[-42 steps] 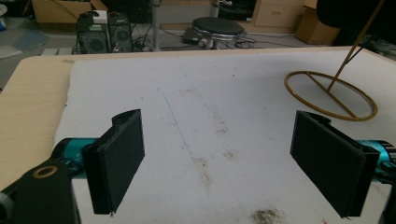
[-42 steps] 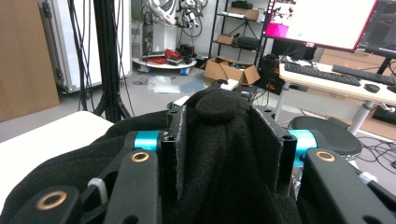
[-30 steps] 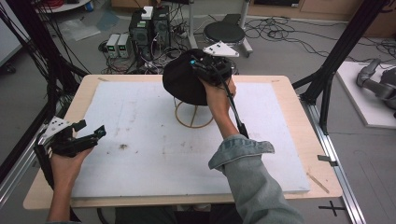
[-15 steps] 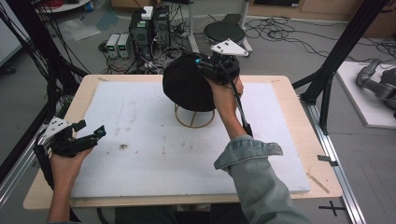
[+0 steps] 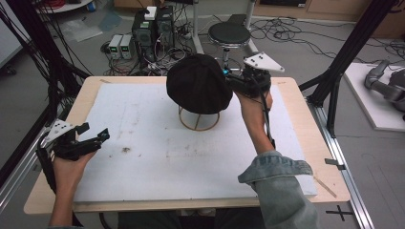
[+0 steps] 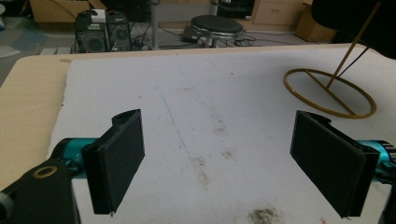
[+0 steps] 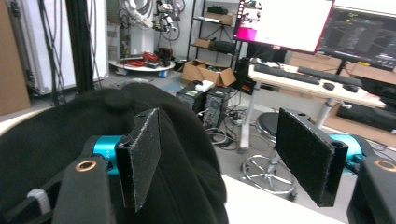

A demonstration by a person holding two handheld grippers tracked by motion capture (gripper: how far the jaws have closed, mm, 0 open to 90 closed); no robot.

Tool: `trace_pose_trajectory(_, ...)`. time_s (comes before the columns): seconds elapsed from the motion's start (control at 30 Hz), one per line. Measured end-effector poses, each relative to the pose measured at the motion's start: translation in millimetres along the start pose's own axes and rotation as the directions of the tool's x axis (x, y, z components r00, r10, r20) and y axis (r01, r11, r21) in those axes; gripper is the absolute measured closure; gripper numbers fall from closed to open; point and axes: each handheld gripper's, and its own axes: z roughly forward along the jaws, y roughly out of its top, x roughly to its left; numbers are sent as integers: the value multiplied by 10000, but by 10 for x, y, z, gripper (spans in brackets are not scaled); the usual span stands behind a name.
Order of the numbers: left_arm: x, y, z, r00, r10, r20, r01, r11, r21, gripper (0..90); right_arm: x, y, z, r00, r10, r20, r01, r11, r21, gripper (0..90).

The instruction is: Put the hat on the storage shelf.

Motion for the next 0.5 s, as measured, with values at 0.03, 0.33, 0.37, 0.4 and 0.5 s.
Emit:
trace_pose_trajectory(0.03,-4,1,1,10000,-2,5,2,10000,0,178,-34,-26,-33,10000,18,38,-18,10000,3,303)
trace_pose_trajectory(0.33,-23,2,22,10000,24,31,-24,10000,29,178,-266,-266,-346,9980,603,206,-606,9981,144,238)
trace_pose_trajectory(0.37,-25,3,26,10000,57,29,-57,10000,40,178,-283,-295,-375,9976,649,243,-654,9976,212,228)
trace_pose_trajectory(0.4,-27,3,28,10000,74,31,-74,10000,53,178,-298,-326,-408,9971,724,247,-729,9972,190,223)
trace_pose_trajectory(0.5,-29,0,40,10000,47,36,-47,10000,82,178,-345,-441,-540,9956,861,370,-870,9960,226,198)
